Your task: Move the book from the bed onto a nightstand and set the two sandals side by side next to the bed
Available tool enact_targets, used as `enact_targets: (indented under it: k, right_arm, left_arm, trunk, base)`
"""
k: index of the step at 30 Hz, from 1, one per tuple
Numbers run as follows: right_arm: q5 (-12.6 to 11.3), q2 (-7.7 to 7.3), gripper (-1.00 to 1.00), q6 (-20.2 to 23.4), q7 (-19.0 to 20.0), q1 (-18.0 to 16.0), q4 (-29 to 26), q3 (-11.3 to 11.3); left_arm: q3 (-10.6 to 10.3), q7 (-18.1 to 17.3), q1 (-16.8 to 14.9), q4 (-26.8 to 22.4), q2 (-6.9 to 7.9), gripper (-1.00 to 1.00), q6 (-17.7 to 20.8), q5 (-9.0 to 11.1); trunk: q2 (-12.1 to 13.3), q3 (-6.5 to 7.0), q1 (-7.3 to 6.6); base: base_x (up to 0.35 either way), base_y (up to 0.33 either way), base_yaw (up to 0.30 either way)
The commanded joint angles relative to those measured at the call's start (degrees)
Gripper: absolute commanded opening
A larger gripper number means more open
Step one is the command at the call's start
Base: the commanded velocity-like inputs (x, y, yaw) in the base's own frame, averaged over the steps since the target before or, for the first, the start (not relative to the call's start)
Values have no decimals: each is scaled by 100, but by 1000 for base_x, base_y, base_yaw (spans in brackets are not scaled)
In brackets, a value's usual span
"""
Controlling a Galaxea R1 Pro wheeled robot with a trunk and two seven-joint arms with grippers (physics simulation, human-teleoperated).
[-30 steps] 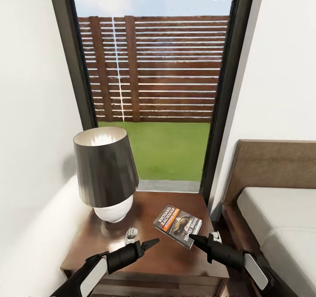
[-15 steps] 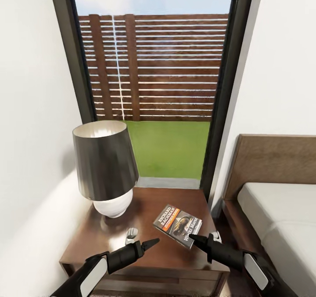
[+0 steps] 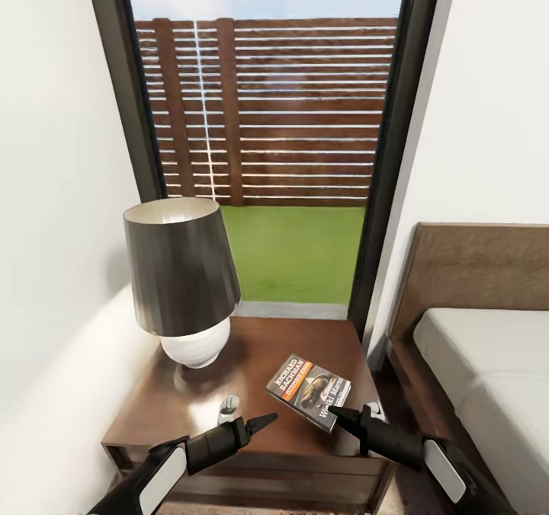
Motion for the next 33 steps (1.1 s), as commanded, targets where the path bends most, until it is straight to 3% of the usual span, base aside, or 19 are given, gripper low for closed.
enact_targets:
  k: [1, 24, 33]
  right_arm:
    - [-16, -1, -100, 29, 17, -3, 1, -1]
    - [-16, -1, -100, 29, 17, -3, 1, -1]
    - [-16, -1, -100, 29, 17, -3, 2, -1]
  left_arm:
    - [-23, 1, -4, -3, 6, 100, 49, 61]
    - [-23, -7, -4, -2, 6, 100, 48, 61]
    - [-23, -7, -4, -5, 6, 100, 49, 61]
  trunk:
    - [-4, -28, 1]
    - [-5, -50, 4]
    - [-5, -50, 4]
  base:
    - [0, 0, 0]
    - [55, 0, 0]
    - [261, 0, 0]
